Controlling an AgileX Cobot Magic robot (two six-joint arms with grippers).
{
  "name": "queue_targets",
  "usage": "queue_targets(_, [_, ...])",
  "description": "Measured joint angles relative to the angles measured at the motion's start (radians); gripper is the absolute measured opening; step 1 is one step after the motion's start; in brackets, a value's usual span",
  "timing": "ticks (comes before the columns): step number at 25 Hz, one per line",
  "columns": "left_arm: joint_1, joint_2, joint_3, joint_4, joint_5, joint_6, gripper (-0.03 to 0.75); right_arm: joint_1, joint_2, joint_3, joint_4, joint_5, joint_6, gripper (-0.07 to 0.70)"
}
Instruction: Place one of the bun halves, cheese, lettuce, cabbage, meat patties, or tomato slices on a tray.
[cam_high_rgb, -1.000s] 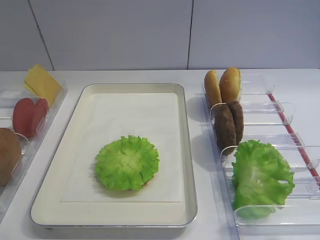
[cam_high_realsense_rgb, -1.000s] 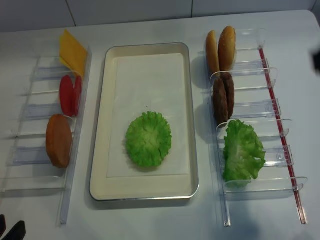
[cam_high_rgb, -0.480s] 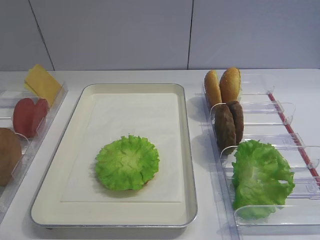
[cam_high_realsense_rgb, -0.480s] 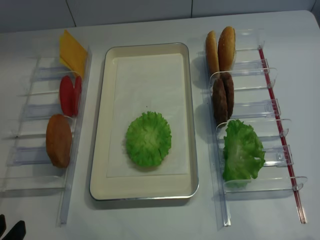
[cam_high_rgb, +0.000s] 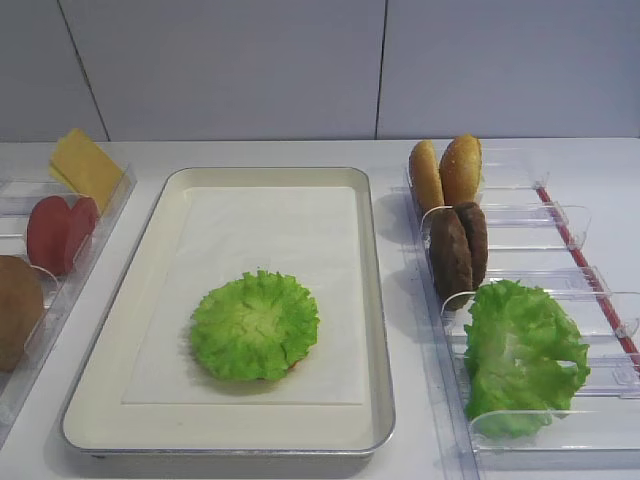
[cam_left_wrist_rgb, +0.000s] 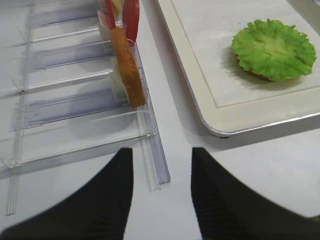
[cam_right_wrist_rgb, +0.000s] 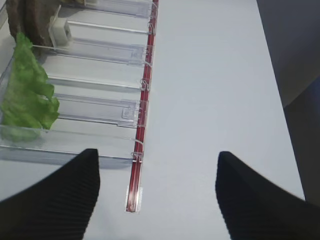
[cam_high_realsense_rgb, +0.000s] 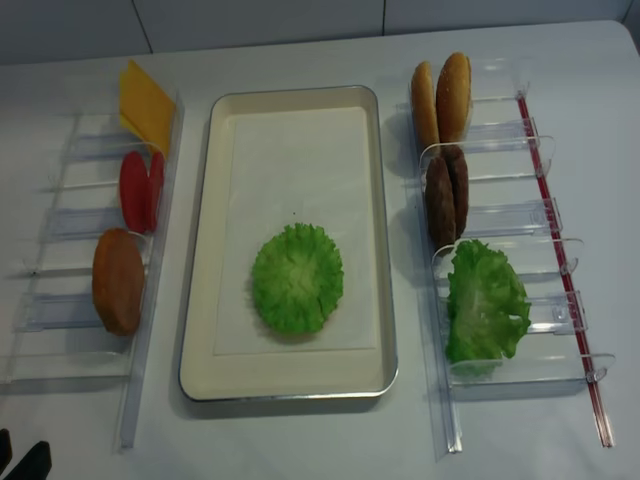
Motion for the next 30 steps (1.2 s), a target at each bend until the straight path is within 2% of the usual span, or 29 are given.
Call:
queue_targets(7, [0.0, 0.0, 0.0, 0.0, 0.0, 0.0, 0.267, 0.0, -0.085, 0.0, 0.0, 0.0, -0.002, 0.503])
queue_targets(30, [0.0, 0.0, 0.006, -0.002, 0.0, 0.0, 0.267, -0.002, -0.087, 0.0, -0.002, 0.0, 0.0, 0.503])
